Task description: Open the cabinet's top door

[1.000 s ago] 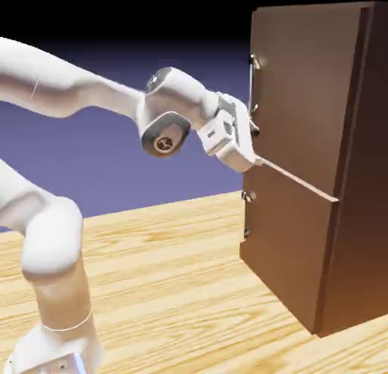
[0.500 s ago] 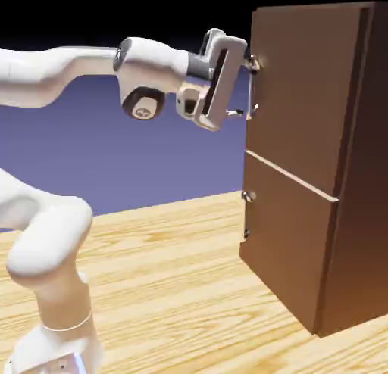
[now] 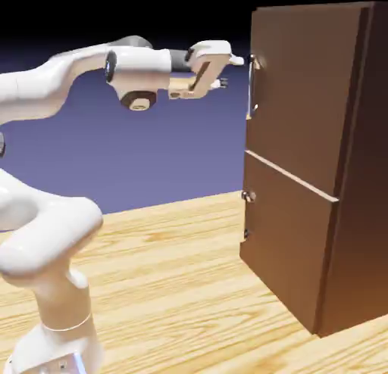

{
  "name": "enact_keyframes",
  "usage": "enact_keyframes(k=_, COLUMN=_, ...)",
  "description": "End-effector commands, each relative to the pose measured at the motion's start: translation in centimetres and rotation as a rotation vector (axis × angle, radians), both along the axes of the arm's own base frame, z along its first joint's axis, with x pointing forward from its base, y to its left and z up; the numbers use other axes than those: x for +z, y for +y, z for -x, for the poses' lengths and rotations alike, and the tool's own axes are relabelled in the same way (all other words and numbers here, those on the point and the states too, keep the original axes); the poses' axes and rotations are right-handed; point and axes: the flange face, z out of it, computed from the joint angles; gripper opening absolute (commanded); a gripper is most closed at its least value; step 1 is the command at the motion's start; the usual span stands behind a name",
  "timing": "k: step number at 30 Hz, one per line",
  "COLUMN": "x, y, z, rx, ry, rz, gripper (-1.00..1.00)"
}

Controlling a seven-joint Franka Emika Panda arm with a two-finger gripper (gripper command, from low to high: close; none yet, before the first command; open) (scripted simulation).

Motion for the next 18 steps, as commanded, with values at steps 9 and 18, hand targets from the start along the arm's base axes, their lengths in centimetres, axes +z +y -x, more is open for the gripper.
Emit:
enact_keyframes(k=9, x=-4.8, y=4.0, z=-3.5, rx=0.006, ry=-0.081, rz=-0.457, gripper=0.00)
enact_keyframes(k=18, x=-4.8, y=3.4, z=-7.6, rx=0.033, ry=-0.074, rz=-0.458, gripper=-1.00)
